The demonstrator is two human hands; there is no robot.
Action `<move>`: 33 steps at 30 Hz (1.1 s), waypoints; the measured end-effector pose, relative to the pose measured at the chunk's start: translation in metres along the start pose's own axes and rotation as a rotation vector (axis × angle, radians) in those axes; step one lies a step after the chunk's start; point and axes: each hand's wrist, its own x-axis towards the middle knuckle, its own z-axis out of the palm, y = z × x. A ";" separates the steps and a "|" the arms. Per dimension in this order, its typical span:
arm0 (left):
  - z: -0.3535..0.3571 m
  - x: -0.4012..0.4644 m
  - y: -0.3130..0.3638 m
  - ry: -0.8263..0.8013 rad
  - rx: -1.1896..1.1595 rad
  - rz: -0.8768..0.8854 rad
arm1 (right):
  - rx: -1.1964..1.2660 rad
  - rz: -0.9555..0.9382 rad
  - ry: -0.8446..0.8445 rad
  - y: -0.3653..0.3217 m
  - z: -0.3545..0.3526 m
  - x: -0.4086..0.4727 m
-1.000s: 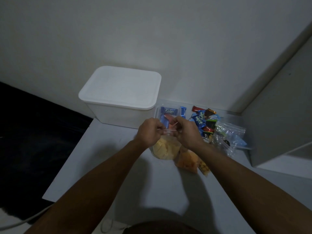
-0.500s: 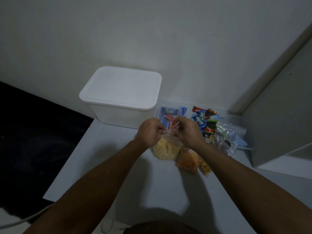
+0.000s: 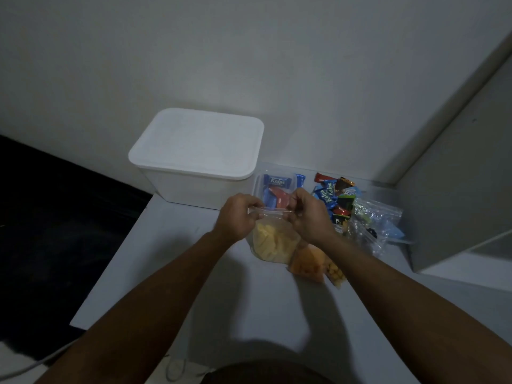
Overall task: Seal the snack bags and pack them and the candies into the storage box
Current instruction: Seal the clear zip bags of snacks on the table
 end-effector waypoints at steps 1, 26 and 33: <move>-0.001 0.000 0.000 -0.007 -0.010 -0.020 | -0.018 0.009 -0.027 0.000 0.000 0.000; -0.004 -0.002 0.000 0.032 -0.039 -0.068 | -0.156 -0.079 -0.047 -0.017 0.008 0.002; -0.003 -0.004 0.009 0.028 0.012 -0.054 | -0.167 -0.142 -0.031 -0.025 0.013 0.002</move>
